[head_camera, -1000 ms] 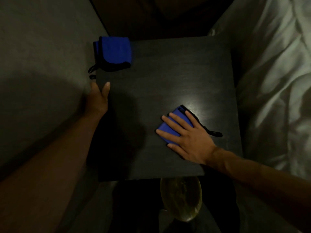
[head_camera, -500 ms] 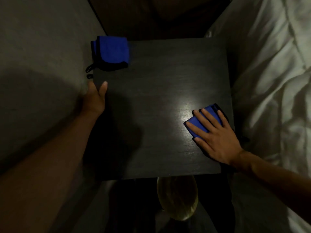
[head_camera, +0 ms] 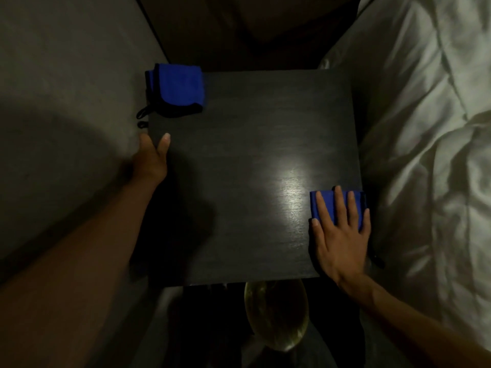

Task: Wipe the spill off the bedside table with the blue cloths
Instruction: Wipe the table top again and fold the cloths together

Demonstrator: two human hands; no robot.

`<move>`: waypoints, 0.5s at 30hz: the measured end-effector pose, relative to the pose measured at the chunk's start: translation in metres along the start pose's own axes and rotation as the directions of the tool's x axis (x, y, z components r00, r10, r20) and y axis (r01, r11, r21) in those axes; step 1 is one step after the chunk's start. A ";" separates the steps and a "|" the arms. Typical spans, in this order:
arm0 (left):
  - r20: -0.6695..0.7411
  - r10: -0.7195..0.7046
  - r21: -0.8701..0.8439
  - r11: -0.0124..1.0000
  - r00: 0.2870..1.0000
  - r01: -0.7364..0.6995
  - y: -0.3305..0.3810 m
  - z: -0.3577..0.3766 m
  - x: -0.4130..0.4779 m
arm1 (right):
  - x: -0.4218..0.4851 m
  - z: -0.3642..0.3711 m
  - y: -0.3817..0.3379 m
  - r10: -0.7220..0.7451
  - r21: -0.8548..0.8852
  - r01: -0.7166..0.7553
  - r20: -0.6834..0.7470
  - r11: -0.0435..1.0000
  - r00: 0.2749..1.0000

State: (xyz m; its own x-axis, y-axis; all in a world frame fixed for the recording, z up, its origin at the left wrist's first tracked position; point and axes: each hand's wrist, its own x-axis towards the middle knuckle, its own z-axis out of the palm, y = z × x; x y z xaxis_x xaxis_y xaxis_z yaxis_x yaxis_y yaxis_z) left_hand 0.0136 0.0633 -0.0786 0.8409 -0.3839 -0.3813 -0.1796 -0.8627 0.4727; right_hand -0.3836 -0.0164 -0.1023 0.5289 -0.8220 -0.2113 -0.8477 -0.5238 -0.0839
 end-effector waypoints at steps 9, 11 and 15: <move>0.012 0.014 -0.028 1.000 1.000 -0.013 -0.001 -0.004 -0.001 | -0.022 0.012 -0.029 0.137 0.052 -0.135 -0.058 0.990 0.989; 0.019 0.012 -0.039 0.999 1.000 -0.011 -0.001 -0.005 -0.001 | -0.030 0.014 -0.043 0.177 0.075 -0.172 -0.075 0.982 0.981; 0.029 0.025 -0.104 0.994 0.999 -0.022 -0.004 -0.003 0.001 | -0.041 0.022 -0.075 0.267 0.076 -0.260 -0.095 0.963 0.959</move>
State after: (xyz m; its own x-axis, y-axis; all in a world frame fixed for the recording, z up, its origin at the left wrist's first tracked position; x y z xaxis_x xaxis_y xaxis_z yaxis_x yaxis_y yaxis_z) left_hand 0.0164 0.0673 -0.0783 0.8212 -0.4146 -0.3920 -0.1440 -0.8154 0.5607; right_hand -0.3424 0.0620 -0.1087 0.2853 -0.9492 -0.1327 -0.9567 -0.2736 -0.0995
